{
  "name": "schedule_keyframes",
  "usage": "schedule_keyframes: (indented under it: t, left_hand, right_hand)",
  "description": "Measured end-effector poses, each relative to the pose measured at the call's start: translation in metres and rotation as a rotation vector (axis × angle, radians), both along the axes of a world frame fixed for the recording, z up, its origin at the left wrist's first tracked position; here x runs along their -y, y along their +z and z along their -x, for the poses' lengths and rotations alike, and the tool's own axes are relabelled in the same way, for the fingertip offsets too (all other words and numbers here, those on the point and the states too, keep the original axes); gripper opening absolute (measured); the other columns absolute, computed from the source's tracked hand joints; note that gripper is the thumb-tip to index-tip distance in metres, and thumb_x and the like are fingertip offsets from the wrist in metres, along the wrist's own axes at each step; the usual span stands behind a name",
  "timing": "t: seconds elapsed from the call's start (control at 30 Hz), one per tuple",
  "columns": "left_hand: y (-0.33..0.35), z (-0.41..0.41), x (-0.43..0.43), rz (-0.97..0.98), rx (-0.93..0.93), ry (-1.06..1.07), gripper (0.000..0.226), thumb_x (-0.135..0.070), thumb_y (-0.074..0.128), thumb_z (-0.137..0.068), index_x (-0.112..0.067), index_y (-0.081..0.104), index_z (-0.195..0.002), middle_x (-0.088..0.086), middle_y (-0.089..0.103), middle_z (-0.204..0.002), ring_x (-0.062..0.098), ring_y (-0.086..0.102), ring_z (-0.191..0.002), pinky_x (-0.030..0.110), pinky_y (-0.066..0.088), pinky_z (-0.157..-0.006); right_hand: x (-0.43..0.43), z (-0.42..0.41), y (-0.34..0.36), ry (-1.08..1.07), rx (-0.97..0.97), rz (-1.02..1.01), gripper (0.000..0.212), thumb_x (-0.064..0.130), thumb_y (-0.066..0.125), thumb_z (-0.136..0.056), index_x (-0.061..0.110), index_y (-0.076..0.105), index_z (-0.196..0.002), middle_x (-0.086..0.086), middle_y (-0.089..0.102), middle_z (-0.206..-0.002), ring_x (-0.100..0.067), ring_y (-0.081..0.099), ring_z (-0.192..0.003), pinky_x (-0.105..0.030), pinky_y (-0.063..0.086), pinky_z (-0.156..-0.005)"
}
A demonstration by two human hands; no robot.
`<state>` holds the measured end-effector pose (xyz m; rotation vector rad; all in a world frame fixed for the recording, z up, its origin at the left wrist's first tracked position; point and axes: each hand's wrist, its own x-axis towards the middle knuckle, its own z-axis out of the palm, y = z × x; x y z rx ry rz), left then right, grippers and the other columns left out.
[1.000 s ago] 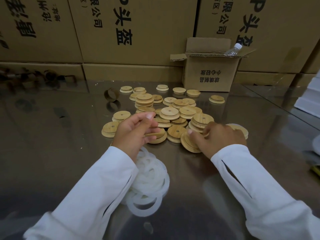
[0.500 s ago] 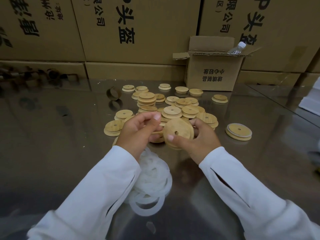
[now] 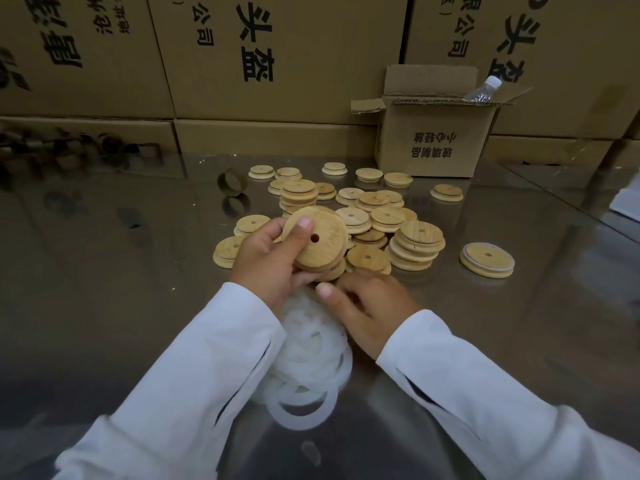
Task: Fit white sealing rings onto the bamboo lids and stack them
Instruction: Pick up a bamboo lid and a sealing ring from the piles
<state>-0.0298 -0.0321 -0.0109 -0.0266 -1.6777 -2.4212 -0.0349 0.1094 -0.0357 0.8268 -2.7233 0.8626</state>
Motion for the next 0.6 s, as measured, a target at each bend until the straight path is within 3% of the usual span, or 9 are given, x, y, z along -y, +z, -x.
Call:
schedule_keyframes:
  t: [0.13,0.3,0.47,0.6]
  left_hand:
    - [0.003,-0.001,0.001,-0.002,-0.003,-0.007,0.016,-0.024,0.054,-0.088,-0.009,0.058,-0.086,0.017,0.067,-0.090,0.031,0.070,-0.078,0.030,0.058,-0.058]
    - [0.003,-0.003,-0.001,0.005,-0.037,-0.030,0.020,-0.028,0.053,-0.087,-0.011,0.059,-0.095,0.012,0.071,-0.084,0.030,0.071,-0.072,0.027,0.057,-0.056]
    - [0.002,-0.005,-0.001,-0.010,-0.055,-0.019,0.032,-0.032,0.058,-0.077,-0.012,0.062,-0.102,0.016,0.069,-0.090,0.030,0.070,-0.073,0.029,0.056,-0.057]
    - [0.004,-0.005,-0.001,-0.034,0.052,-0.026,0.031,-0.035,0.051,-0.088,-0.012,0.063,-0.106,0.016,0.069,-0.100,0.023,0.071,-0.077,0.028,0.055,-0.055]
  right_hand:
    - [0.001,0.000,0.001,0.063,0.115,0.024,0.021,0.047,0.064,-0.076,0.029,0.056,-0.067,0.013,0.055,-0.069,-0.003,0.051,-0.066,-0.022,0.045,-0.063]
    - [0.000,0.001,0.004,0.040,0.238,0.192,0.022,0.027,0.074,-0.074,0.026,0.057,-0.060,0.012,0.056,-0.061,-0.001,0.050,-0.057,-0.012,0.042,-0.058]
    - [-0.010,0.003,0.021,0.115,0.312,0.629,0.016,0.017,0.076,-0.070,0.021,0.065,-0.060,0.009,0.062,-0.059,-0.002,0.053,-0.057,-0.014,0.045,-0.060]
    - [-0.012,0.001,0.034,0.181,0.301,0.936,0.011,0.025,0.070,-0.063,0.015,0.065,-0.064,0.009,0.063,-0.054,-0.001,0.055,-0.053,-0.013,0.046,-0.055]
